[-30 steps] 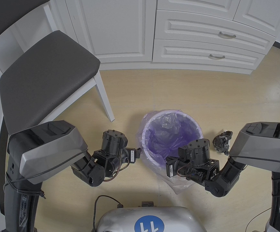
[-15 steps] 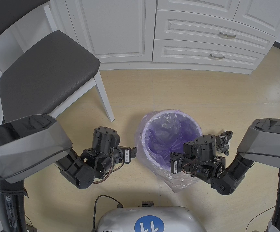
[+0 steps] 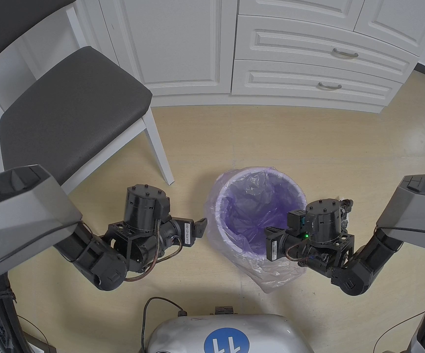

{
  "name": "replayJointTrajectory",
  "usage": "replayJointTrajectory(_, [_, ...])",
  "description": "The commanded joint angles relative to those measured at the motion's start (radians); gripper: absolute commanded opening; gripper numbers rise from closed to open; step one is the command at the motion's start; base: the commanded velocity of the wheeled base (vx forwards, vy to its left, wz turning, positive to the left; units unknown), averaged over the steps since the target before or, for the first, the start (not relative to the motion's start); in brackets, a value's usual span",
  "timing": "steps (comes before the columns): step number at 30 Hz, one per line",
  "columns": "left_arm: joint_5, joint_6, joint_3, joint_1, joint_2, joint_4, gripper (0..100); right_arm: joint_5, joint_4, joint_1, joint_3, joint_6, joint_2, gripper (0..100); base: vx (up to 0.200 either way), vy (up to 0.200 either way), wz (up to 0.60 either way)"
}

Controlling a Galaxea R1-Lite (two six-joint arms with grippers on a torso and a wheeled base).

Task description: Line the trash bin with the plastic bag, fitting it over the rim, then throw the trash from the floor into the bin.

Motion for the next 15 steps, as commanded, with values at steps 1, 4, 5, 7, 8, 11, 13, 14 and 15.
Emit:
replayJointTrajectory(1, [-0.01,-0.001,0.041,-0.001,-0.089,-0.001,100,0.0,0.005,-0.007,0.014,-0.001,-0.058,0,0.0,0.0,0.0])
replayJointTrajectory(4, [-0.012,-0.001,0.057,-0.001,-0.121,-0.001,100,0.0,0.019,-0.017,0.02,-0.001,-0.088,0,0.0,0.0,0.0])
replayJointTrajectory(5, [-0.013,-0.001,0.065,0.001,-0.133,-0.001,100,0.0,0.028,-0.021,0.023,-0.001,-0.106,0,0.0,0.0,0.0])
replayJointTrajectory(7, [-0.013,-0.004,0.08,0.002,-0.16,-0.001,100,0.0,0.044,-0.043,0.03,-0.001,-0.149,0,0.0,0.0,0.0])
replayJointTrajectory(8, [-0.015,-0.004,0.088,0.002,-0.167,-0.001,100,0.0,0.048,-0.053,0.034,-0.001,-0.164,0,0.0,0.0,0.0])
replayJointTrajectory(11, [-0.017,-0.004,0.114,-0.001,-0.192,-0.002,100,0.0,0.048,-0.09,0.053,-0.006,-0.206,0,0.0,0.0,0.0])
replayJointTrajectory(13, [-0.017,-0.004,0.123,-0.003,-0.199,-0.005,100,0.002,0.048,-0.107,0.064,-0.013,-0.226,0,0.0,0.0,0.0])
replayJointTrajectory(14, [-0.018,-0.004,0.14,-0.004,-0.207,-0.013,100,0.003,0.055,-0.13,0.076,-0.038,-0.25,0,0.0,0.0,0.0])
replayJointTrajectory(15, [-0.023,-0.004,0.163,-0.004,-0.218,-0.027,100,0.005,0.068,-0.158,0.092,-0.079,-0.281,0,0.0,0.0,0.0])
